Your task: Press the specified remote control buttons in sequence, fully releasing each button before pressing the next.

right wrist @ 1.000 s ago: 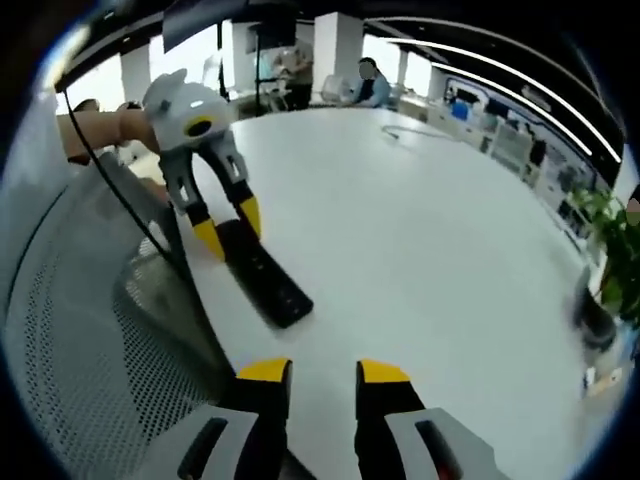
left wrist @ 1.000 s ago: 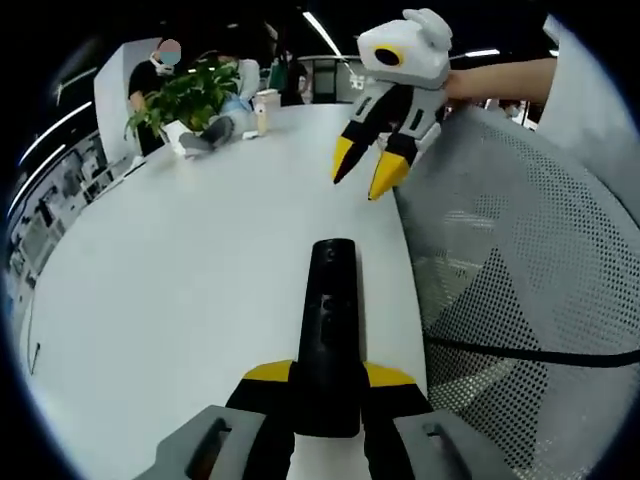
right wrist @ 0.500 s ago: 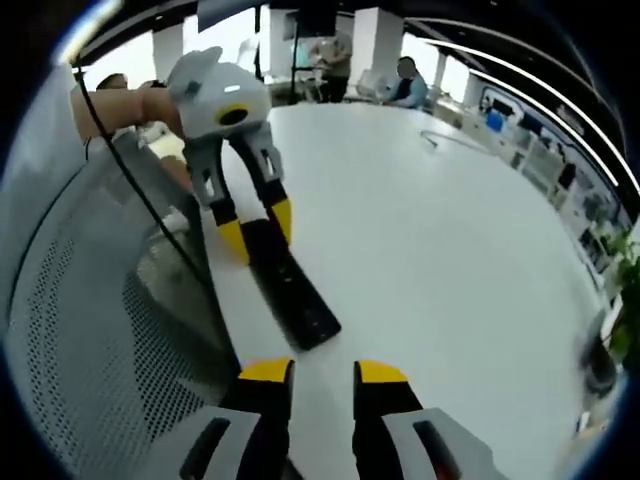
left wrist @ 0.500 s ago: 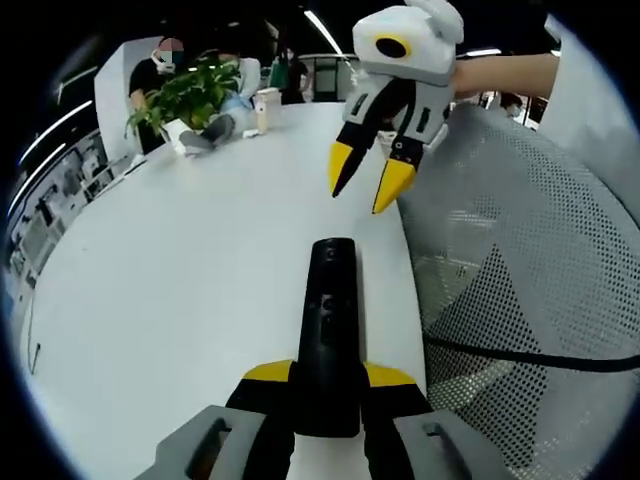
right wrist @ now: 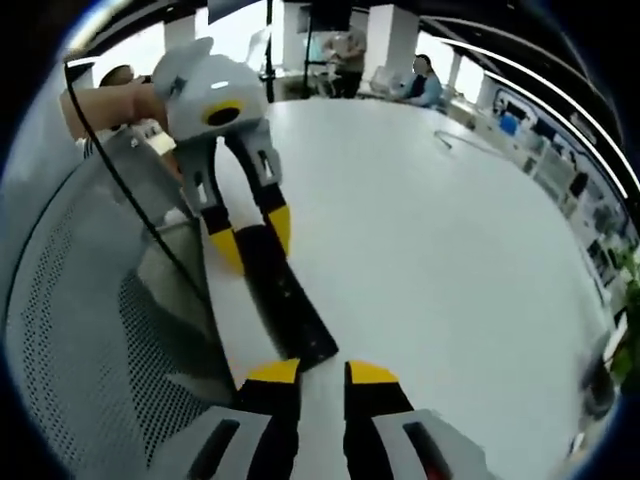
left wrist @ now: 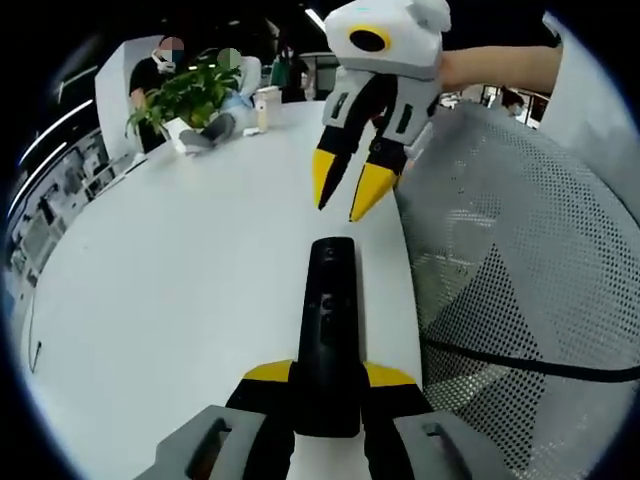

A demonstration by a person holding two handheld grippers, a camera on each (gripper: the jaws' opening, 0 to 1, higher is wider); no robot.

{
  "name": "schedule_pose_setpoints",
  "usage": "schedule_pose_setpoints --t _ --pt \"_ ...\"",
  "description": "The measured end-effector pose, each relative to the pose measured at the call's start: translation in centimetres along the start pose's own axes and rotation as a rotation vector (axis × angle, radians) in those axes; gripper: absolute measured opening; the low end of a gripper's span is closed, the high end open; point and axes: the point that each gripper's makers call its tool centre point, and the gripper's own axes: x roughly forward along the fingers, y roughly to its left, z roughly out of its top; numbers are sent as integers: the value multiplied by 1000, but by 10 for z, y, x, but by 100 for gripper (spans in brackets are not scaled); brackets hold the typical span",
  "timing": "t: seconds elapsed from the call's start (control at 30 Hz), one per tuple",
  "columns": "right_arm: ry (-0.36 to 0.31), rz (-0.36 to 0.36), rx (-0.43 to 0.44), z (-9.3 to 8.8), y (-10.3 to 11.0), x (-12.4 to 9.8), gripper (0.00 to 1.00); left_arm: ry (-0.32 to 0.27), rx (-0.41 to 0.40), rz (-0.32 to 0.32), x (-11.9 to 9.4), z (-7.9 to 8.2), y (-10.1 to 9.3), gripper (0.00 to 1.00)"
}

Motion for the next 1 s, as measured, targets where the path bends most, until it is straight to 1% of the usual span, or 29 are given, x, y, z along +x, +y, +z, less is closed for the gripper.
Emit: schedule_pose_setpoints --t 0.1,0.2,0.33,0.57,0.73,0.83,0.87,0.93,1.0 --pt "-4 19 1 3 4 5 2 0 2 -1 0 0 0 23" --pt "0 27 -6 5 7 10 2 -4 5 -6 0 0 0 23" --pt "6 29 -12 5 7 13 0 -7 10 -11 0 0 0 23" --pt "27 32 -6 0 3 16 0 -26 14 -18 -1 0 0 23" --pt "31 43 0 0 3 17 0 -21 24 -27 -1 -1 0 23" --pt "62 48 -28 -5 5 21 0 -20 26 -30 -1 -1 0 23" --pt "52 46 -45 -3 4 20 0 -20 27 -31 -1 -1 0 23" --pt "60 50 -50 -4 5 20 0 -17 31 -35 -1 -1 0 24" --pt "69 49 -99 -5 6 20 0 -13 33 -37 -1 -1 0 24"
